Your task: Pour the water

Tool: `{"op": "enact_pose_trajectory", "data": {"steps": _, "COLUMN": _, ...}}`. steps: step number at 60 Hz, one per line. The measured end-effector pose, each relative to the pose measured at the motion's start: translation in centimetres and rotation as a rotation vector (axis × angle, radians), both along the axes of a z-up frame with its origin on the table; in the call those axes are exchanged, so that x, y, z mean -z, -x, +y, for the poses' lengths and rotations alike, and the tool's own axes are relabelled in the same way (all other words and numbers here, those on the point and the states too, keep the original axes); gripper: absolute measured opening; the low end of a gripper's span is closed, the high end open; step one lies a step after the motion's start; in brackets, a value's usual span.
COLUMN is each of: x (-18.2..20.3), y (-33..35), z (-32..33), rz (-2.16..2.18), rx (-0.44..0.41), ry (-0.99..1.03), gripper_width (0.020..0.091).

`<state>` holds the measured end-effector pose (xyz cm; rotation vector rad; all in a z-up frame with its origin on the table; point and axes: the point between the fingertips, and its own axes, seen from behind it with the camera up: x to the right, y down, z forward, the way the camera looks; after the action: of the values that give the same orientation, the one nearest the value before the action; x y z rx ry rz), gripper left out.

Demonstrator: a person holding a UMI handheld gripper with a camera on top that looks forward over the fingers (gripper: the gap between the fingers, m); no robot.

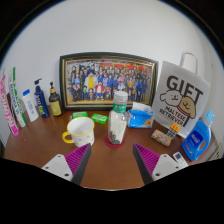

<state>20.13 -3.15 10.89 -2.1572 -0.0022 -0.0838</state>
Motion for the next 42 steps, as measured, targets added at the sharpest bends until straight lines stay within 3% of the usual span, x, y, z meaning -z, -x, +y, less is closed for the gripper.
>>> {"op": "enact_pose_trajectory", "data": {"steps": 23, "x": -9.1, "y": 7.5, "z": -18.9, "rz": -0.054, "rx": 0.035, "ry": 0.053, "gripper_width": 0.085}}
{"op": "enact_pose_trajectory", "data": {"steps": 42, "x": -12.0, "y": 9.6, "z": -25.2, "rz": -0.044, "rx": 0.037, "ry": 0.028, "gripper_width": 0.0853}}
